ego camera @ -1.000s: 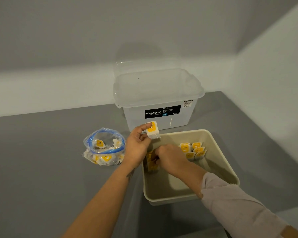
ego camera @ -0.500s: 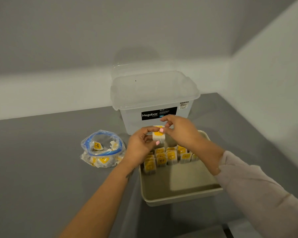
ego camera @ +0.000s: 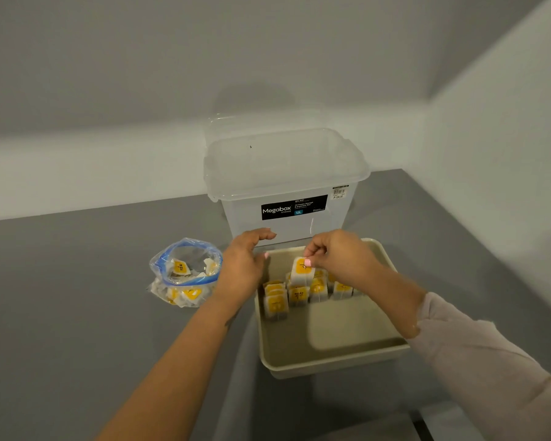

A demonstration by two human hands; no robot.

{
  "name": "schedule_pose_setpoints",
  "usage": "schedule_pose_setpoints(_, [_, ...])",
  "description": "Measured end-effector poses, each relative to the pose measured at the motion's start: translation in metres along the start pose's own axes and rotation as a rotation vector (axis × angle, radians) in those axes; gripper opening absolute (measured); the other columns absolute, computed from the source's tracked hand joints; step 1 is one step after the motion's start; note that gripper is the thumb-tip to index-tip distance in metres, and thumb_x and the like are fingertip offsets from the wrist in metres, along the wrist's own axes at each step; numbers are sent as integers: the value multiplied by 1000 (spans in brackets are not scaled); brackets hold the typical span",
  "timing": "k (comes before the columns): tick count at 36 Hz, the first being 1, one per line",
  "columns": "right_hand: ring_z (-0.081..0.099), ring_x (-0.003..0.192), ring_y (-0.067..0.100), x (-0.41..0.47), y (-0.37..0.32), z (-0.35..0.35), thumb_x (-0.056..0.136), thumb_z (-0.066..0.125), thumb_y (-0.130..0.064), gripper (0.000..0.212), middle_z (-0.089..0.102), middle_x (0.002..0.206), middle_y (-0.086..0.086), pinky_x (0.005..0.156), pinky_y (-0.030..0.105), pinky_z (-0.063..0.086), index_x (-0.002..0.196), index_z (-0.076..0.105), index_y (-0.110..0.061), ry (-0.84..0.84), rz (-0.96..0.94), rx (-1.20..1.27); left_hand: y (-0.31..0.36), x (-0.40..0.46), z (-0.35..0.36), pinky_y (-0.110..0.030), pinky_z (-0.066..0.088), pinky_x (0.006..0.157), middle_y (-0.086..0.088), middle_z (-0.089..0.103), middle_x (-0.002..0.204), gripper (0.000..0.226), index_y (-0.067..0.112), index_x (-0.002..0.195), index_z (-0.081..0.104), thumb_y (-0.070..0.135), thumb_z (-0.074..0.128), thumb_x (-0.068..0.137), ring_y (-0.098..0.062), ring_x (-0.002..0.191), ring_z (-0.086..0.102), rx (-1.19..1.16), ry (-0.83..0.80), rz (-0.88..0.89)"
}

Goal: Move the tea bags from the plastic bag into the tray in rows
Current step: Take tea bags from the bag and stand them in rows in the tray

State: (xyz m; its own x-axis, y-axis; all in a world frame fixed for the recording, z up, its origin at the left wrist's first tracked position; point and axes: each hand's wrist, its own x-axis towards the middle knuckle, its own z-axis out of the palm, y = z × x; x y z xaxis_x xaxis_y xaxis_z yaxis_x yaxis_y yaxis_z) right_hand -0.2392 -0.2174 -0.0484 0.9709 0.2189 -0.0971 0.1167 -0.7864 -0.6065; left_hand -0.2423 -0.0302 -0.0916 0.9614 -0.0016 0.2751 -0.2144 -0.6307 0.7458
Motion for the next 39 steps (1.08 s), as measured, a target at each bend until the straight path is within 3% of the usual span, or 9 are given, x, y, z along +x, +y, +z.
schedule_pose_setpoints(5, [59,73,7,-6,5,12,82,72,-24,4,65,80,-10,60,16,45,86,72,-24,-72,37,-90,-12,-1,1,-29,48,93,-4,60,127,39,27,129,53,11,55,93,-23,107,60,-15,-42,-124])
schedule_pose_setpoints(7, [57,77,7,-7,7,19,81,73,-23,9,63,82,-9,62,19,42,90,74,-22,-95,50,-122,-16,-1,3,-33,48,97,-1,57,131,40,25,132,51,11,53,95,-22,112,60,-58,-65,-161])
schedule_pose_setpoints(9, [59,81,9,-8,10,26,80,73,-23,8,64,82,-9,65,20,40,88,74,-25,-101,64,-159,-19,-3,5,-28,43,99,1,55,135,39,21,133,49,11,50,96,-19,121,54,-97,-83,-190])
schedule_pose_setpoints(13, [62,84,12,-8,16,40,78,73,-24,7,70,88,-6,70,23,47,85,75,-26,-99,69,-190,-26,-6,8,-23,41,93,-2,56,132,37,18,135,47,16,45,98,-18,119,53,-77,-120,-210])
schedule_pose_setpoints(20, [63,82,12,-7,19,50,78,72,-25,6,70,86,-7,71,26,51,83,74,-26,-65,73,-175,-32,-10,11,-28,45,92,-5,55,130,35,19,134,47,24,39,101,-19,116,52,-98,-117,-242])
schedule_pose_setpoints(26, [61,78,12,-8,19,53,79,72,-23,6,68,80,-7,61,20,39,83,75,-26,-68,71,-165,-32,-11,13,-28,47,90,-5,56,130,34,19,134,47,25,39,101,-20,116,54,-96,-104,-244])
schedule_pose_setpoints(31, [61,81,12,-9,20,55,81,71,-23,7,71,89,-5,59,18,36,85,75,-28,-57,71,-187,-31,-11,13,-23,44,86,-6,56,130,35,18,135,46,24,38,101,-19,115,53,-79,-101,-235])
schedule_pose_setpoints(39, [61,79,12,-9,22,54,77,71,-16,13,71,90,-5,50,18,34,82,74,-27,-73,106,-143,-32,-11,13,-26,45,88,-6,55,131,35,19,136,45,24,38,101,-20,117,53,-79,-103,-242])
